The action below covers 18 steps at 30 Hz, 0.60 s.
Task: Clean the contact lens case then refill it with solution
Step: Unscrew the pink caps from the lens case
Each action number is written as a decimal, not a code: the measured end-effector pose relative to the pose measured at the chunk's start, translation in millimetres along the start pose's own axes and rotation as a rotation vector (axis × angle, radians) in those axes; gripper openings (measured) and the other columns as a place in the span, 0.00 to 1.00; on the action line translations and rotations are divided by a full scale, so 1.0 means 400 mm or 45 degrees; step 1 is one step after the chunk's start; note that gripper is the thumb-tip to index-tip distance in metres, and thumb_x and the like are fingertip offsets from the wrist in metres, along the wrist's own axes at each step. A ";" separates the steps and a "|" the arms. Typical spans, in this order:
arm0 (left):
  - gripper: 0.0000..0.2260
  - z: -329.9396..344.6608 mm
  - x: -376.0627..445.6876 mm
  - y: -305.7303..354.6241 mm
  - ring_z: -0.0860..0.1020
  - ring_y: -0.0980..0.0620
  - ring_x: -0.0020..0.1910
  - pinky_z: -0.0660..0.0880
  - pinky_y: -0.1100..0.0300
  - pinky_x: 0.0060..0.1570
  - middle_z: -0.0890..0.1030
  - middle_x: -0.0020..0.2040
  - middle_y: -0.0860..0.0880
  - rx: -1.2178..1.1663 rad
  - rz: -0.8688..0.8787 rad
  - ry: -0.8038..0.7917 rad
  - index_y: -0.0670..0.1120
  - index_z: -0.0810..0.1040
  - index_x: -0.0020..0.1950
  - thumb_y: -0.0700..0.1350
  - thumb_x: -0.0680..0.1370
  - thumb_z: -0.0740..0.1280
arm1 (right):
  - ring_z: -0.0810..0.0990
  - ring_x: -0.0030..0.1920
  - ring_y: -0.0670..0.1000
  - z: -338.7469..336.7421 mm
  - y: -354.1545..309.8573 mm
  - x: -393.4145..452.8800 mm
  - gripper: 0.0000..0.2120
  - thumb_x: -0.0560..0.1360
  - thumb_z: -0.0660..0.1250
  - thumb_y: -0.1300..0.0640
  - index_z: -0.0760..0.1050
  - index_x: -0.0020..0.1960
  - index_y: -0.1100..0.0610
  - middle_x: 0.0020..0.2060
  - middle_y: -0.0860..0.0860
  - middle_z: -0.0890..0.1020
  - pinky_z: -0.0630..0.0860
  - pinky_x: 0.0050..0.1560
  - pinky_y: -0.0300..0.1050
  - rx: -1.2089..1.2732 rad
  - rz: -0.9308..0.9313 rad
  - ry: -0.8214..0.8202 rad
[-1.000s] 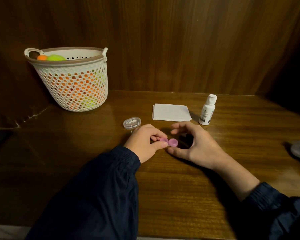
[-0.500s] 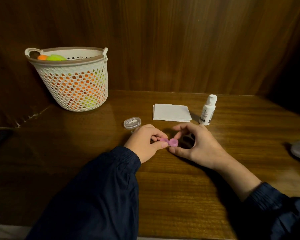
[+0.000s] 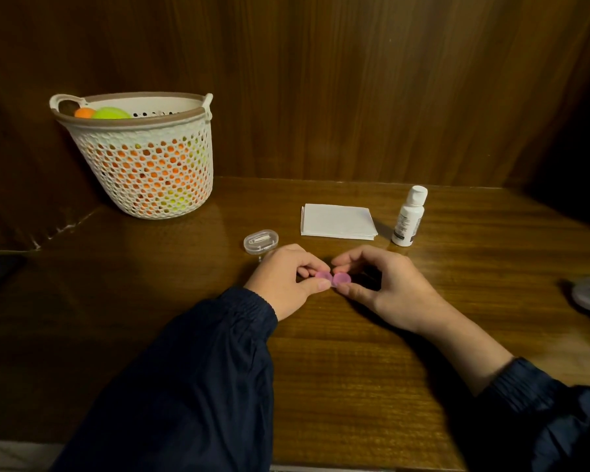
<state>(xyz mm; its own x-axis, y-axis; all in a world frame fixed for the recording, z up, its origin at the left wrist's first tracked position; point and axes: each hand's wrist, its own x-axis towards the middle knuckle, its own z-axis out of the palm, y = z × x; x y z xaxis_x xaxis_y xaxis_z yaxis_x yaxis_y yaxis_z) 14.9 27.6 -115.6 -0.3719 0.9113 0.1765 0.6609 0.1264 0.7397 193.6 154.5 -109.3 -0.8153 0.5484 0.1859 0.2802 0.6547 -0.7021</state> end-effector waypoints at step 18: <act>0.11 -0.002 -0.007 0.001 0.79 0.59 0.52 0.76 0.65 0.55 0.81 0.57 0.55 0.031 0.042 -0.001 0.53 0.86 0.62 0.45 0.80 0.75 | 0.76 0.47 0.35 -0.023 0.048 0.012 0.11 0.80 0.74 0.51 0.77 0.45 0.37 0.42 0.31 0.78 0.67 0.45 0.30 -0.196 0.178 0.418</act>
<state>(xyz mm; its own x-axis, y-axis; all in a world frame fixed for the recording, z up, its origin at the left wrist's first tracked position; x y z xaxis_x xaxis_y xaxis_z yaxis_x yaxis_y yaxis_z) 15.8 24.7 -115.2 -0.3494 0.9154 0.2001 0.6884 0.1059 0.7176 199.5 174.4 -115.5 -0.5652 0.7590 0.3232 0.4706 0.6185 -0.6293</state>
